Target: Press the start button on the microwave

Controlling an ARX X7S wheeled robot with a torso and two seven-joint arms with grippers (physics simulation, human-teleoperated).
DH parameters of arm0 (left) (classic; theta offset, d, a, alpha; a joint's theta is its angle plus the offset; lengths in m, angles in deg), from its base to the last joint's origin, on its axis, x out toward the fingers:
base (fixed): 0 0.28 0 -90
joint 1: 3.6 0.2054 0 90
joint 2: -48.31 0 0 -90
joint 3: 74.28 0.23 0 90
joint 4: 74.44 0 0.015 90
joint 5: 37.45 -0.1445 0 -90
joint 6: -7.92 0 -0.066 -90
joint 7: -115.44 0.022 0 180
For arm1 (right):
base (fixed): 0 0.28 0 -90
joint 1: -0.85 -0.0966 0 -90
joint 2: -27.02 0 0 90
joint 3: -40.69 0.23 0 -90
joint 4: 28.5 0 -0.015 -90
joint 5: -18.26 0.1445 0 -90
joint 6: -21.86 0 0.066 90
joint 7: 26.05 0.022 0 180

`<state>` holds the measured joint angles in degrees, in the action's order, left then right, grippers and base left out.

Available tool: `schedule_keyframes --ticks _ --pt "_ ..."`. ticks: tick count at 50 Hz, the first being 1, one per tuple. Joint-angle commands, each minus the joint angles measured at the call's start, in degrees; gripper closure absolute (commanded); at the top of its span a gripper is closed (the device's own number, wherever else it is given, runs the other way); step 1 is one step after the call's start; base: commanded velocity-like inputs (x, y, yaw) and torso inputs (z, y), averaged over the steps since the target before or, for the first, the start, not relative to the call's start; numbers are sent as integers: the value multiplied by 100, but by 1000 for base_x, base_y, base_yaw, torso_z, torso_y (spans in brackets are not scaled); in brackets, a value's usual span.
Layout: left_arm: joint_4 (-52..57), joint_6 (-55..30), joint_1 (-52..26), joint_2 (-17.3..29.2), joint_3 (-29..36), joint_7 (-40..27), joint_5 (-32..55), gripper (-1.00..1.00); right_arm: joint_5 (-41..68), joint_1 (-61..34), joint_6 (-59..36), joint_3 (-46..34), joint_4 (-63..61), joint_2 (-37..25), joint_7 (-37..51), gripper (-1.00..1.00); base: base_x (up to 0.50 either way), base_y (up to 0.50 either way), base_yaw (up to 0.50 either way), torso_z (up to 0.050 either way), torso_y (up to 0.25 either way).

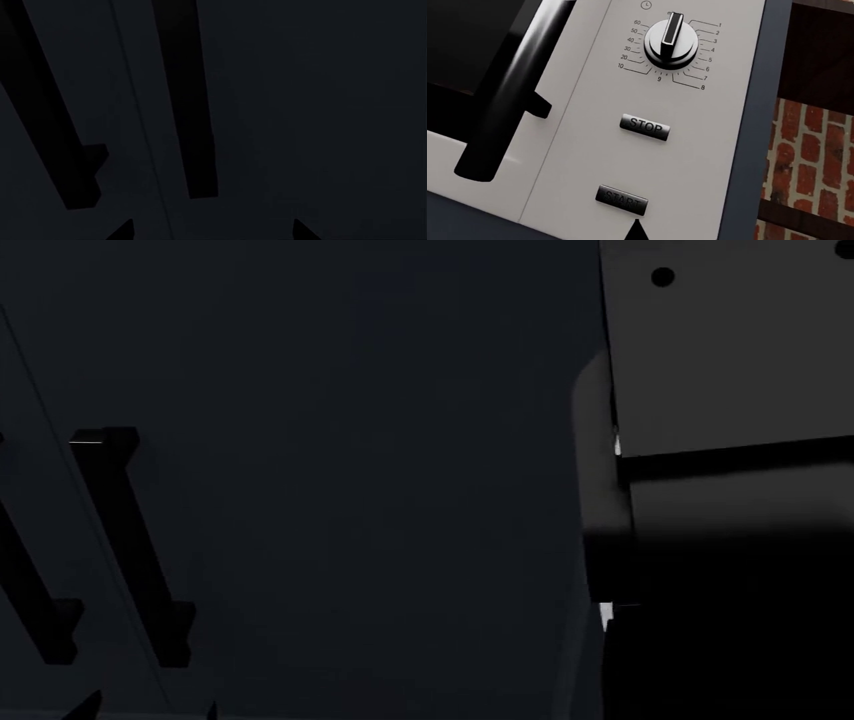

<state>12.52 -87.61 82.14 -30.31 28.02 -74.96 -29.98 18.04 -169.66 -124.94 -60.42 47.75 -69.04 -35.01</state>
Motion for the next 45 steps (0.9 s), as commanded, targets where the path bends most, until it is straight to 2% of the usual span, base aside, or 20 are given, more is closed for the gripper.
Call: schedule_keyframes --ticks 1,16,45 --pt "-25 14 19 -100 -122 84 -49 -100 -4 -224 379 139 674 127 -73 100 0 0 0 0 0" --pt "-102 77 3 -65 -102 45 -5 -100 96 -429 806 14 1336 116 -20 100 0 0 0 0 0" --pt "-93 73 -17 -1 -43 -20 84 -100 327 -525 699 -171 1287 81 75 100 0 0 0 0 0"
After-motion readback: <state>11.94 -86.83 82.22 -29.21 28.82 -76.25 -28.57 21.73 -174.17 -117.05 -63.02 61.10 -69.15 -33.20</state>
